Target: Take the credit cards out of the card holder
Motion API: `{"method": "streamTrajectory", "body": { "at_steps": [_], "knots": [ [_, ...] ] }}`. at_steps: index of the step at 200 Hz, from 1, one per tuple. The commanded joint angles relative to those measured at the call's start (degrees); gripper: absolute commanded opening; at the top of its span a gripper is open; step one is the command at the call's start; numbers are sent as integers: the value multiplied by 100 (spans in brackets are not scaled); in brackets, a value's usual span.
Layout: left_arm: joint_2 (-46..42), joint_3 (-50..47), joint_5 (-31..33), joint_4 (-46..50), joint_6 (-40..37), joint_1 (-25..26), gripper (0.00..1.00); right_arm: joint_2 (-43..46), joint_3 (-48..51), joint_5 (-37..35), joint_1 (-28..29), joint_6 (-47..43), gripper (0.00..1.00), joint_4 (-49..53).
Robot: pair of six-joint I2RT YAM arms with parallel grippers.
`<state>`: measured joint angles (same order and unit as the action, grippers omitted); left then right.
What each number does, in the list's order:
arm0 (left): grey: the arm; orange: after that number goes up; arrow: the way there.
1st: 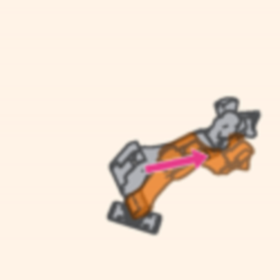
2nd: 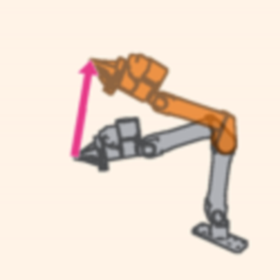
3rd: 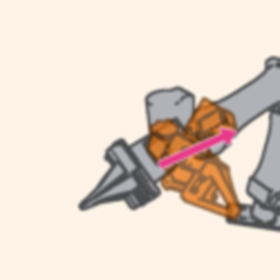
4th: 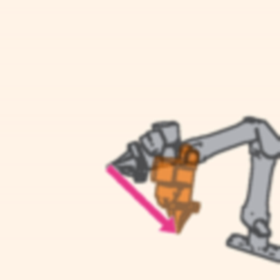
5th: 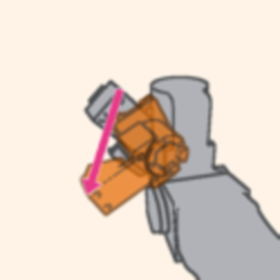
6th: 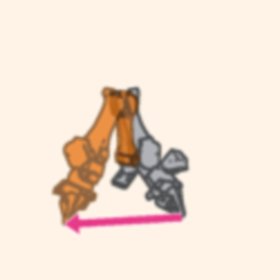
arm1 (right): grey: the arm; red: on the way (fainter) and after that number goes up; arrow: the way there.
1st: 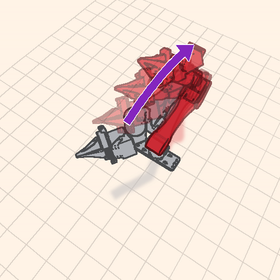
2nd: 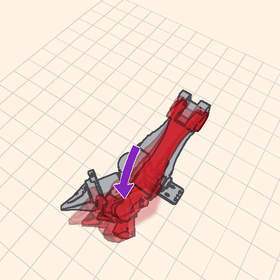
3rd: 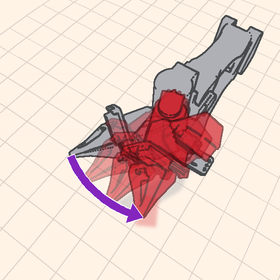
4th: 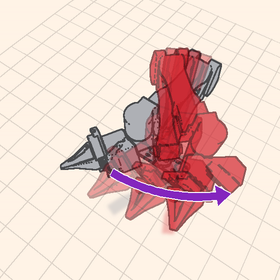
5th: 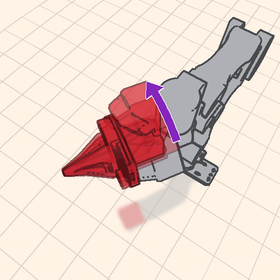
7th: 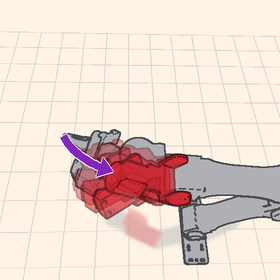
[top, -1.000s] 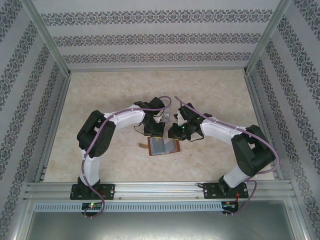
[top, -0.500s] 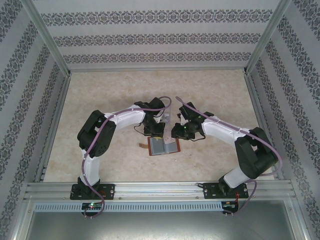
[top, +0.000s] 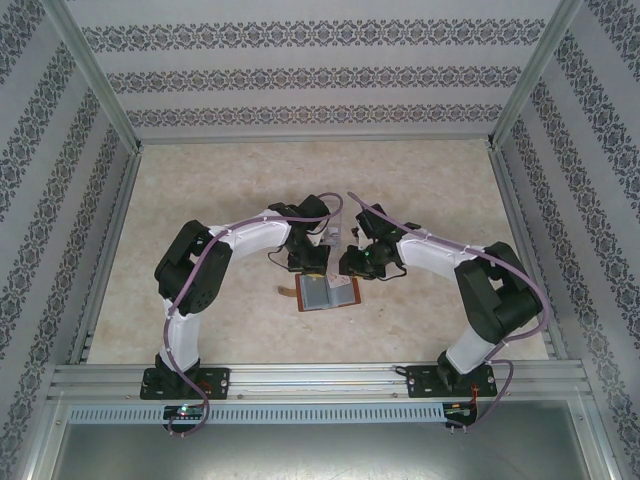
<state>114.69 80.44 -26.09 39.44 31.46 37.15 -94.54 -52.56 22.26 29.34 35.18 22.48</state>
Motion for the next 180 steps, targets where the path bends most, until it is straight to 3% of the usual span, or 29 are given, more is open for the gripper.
{"method": "streamTrajectory", "body": {
  "at_steps": [1, 70, 107, 180],
  "knots": [
    [153, 177, -9, 61, -88, 39, 5, -106, -132, 179, -60, 1, 30, -116],
    [313, 225, -37, 111, -97, 51, 5, -293, -79, 277, -60, 5, 32, -150],
    [353, 195, -28, 121, -88, 56, 5, -215, -39, -41, -69, 0, 33, 59],
    [491, 243, -30, 189, -131, 86, 4, -171, 289, 718, -91, 424, 29, -844]
  ]
}}
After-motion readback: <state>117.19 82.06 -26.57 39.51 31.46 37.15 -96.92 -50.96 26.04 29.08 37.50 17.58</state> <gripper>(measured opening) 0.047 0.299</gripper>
